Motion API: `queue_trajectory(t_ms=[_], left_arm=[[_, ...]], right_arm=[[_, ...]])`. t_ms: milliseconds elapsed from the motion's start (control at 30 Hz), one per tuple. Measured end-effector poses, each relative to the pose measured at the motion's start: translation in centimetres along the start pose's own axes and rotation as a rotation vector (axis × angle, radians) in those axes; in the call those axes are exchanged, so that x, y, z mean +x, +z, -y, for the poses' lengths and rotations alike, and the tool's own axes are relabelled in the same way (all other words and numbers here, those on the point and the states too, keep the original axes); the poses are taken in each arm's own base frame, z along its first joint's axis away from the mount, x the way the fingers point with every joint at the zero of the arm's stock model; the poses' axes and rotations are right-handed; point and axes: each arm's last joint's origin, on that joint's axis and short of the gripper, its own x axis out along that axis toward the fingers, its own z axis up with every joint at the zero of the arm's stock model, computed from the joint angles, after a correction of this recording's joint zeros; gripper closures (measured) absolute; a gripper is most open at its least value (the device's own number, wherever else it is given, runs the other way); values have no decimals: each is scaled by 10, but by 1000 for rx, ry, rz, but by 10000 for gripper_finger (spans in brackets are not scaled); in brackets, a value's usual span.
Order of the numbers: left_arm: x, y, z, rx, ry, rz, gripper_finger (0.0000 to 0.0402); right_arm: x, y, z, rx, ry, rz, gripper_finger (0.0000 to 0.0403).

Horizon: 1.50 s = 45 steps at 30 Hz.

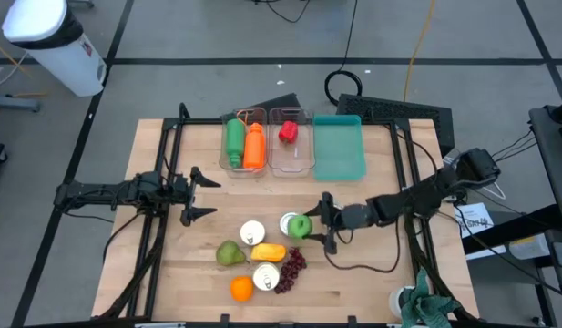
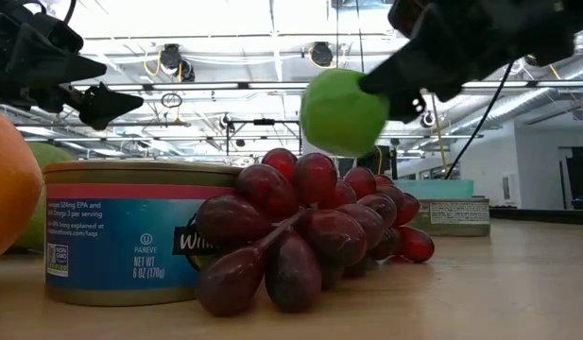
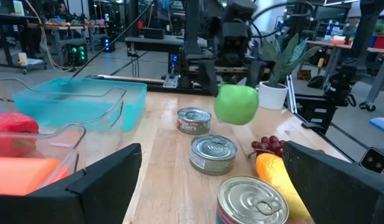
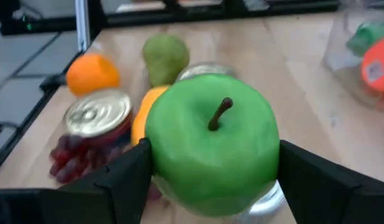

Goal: Pick & Place Food Item
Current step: Put the apple into the right transparent bin

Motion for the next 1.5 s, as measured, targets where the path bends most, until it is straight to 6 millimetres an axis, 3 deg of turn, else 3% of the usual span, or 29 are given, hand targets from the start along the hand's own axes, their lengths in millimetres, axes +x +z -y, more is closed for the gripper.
queue_trajectory(t_ms=[433, 933, 1300, 1500], left_arm=[[0, 0, 0, 0, 0, 0, 2], [0, 0, 0, 0, 0, 0, 2], [0, 0, 0, 0, 0, 0, 2], [0, 0, 0, 0, 0, 0, 2]], right_arm=[[7, 24, 61, -9, -110, 143, 109], [-4, 54, 155, 74, -281, 263, 109], [-3, 50, 228, 211, -489, 205, 109], [5, 45, 256, 252, -549, 125, 109]])
